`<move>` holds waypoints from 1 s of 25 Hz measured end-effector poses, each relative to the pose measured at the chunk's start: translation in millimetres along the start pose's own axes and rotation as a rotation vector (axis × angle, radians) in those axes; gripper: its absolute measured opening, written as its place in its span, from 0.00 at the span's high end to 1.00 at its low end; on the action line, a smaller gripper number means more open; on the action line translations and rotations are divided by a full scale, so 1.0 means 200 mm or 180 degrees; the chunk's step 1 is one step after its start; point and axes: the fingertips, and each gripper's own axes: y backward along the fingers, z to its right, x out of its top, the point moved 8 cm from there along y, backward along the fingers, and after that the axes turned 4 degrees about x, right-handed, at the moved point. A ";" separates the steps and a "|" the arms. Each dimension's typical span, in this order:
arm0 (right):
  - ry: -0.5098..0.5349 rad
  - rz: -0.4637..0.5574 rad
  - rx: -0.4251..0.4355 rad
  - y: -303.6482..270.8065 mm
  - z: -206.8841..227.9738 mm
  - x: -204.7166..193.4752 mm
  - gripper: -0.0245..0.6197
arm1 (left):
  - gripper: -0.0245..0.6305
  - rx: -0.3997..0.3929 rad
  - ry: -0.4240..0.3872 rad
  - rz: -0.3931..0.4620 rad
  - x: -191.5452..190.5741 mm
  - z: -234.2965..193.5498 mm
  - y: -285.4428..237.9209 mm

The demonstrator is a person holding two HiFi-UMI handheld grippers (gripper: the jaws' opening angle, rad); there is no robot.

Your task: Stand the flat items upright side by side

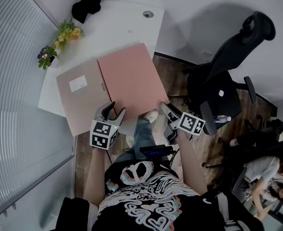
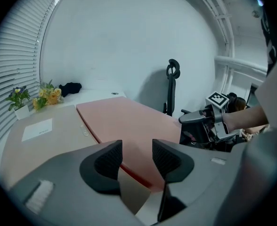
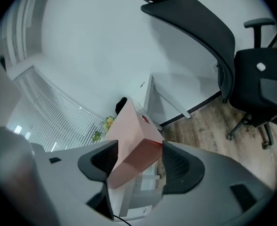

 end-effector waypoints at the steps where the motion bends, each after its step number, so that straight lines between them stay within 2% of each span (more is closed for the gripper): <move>1: -0.0082 0.0035 0.0037 0.00 0.01 0.00 0.53 | 0.66 -0.0002 -0.0027 -0.0022 0.00 0.00 -0.01; 8: -0.0511 0.0102 0.0175 -0.03 0.11 -0.03 0.50 | 0.66 0.0005 -0.0242 -0.0182 0.00 -0.01 -0.04; 11: -0.0517 0.0108 0.0199 -0.03 0.12 -0.02 0.50 | 0.67 0.0009 -0.0374 -0.0269 0.00 0.01 -0.05; 13: -0.0592 0.0147 0.0321 -0.04 0.13 -0.02 0.50 | 0.67 0.0010 -0.0415 -0.0298 0.00 0.02 -0.05; 25: -0.0665 0.0207 0.0596 -0.06 0.14 -0.03 0.50 | 0.67 0.0022 -0.0421 -0.0301 0.00 0.02 -0.04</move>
